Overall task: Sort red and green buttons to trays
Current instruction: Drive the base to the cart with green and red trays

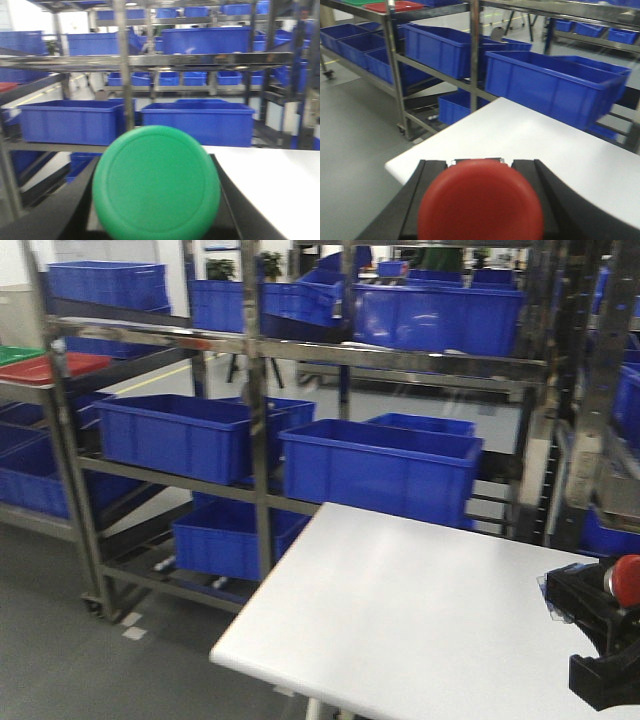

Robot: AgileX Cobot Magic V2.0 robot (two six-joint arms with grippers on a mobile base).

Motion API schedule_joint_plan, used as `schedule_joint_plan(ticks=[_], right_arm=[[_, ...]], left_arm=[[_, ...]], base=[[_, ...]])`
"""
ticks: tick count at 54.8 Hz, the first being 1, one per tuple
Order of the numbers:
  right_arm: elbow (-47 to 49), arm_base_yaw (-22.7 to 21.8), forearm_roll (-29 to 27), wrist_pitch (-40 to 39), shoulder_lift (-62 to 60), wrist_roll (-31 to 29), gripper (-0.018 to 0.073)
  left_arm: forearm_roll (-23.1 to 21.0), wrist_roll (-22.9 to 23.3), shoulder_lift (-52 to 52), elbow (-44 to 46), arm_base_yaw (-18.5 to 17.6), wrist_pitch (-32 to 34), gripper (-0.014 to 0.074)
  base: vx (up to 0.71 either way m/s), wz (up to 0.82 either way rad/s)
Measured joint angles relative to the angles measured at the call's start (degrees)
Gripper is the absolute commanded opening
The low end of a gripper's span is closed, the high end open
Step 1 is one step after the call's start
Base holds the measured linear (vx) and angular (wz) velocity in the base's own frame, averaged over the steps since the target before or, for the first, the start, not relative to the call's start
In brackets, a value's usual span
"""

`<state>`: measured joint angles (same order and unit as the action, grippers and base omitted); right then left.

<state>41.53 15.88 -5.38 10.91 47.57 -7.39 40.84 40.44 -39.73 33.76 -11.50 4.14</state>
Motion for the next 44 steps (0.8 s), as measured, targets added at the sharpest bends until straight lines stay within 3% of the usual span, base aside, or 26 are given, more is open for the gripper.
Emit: schedule_joint_plan(ticks=[44], right_arm=[[0.00,0.00,0.00,0.00,0.00,0.04,-0.0009]], left_arm=[[0.00,0.00,0.00,0.00,0.00,0.00,0.0001]], base=[[0.04,0.54]])
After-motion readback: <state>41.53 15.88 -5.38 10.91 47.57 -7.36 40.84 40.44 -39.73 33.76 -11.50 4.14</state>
